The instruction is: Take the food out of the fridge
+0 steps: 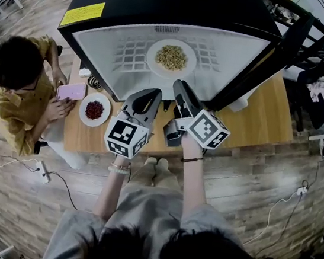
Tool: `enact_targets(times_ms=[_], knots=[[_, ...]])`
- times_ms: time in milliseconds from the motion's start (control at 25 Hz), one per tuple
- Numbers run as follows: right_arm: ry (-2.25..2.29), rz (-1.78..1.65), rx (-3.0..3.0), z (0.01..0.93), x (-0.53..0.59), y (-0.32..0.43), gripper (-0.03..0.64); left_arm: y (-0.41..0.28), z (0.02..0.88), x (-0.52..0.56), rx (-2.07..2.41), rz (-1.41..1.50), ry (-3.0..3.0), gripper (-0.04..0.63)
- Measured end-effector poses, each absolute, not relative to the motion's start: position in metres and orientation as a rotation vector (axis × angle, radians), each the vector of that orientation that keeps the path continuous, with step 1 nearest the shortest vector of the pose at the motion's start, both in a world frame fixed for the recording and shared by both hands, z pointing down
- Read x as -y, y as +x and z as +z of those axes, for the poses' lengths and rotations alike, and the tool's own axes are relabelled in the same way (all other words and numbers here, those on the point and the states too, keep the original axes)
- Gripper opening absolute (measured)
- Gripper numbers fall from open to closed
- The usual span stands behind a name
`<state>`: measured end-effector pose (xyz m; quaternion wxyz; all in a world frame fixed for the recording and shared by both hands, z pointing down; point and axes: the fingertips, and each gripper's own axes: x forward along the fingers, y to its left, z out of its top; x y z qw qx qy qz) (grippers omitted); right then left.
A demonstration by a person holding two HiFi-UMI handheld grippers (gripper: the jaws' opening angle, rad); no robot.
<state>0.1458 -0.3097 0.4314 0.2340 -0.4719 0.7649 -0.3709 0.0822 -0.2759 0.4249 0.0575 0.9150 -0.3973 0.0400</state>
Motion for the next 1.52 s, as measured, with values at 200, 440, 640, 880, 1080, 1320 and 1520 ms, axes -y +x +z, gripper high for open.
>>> enact_targets(times_ms=[200,440,640,880,1080,1320,1520], knots=[[-1.212,-1.147,-1.944,0.435,0.321,0.145,0.124,0.075,0.424,0.283,1.224,0.126,2.766,0.008],[-1.147,-1.229,-1.845,0.437,0.329,0.142,0.124,0.069,0.423,0.287,1.245,0.123,2.755,0.008],[-1.107,-1.299,-1.762,0.439,0.336,0.141,0.124,0.066,0.421,0.29,1.257,0.127,2.749,0.008],[-1.037,-1.401,-1.643,0.447,0.341,0.138,0.124,0.062,0.426,0.294,1.266,0.134,2.735,0.008],[-1.005,-1.428,-1.598,0.443,0.341,0.137,0.082,0.061,0.427,0.294,1.269,0.14,2.73,0.008],[-0.991,-1.446,-1.549,0.443,0.338,0.139,0.057,0.063,0.427,0.292,1.26,0.144,2.736,0.008],[-0.964,-1.448,-1.526,0.441,0.337,0.141,0.052,0.065,0.423,0.291,1.253,0.142,2.748,0.008]])
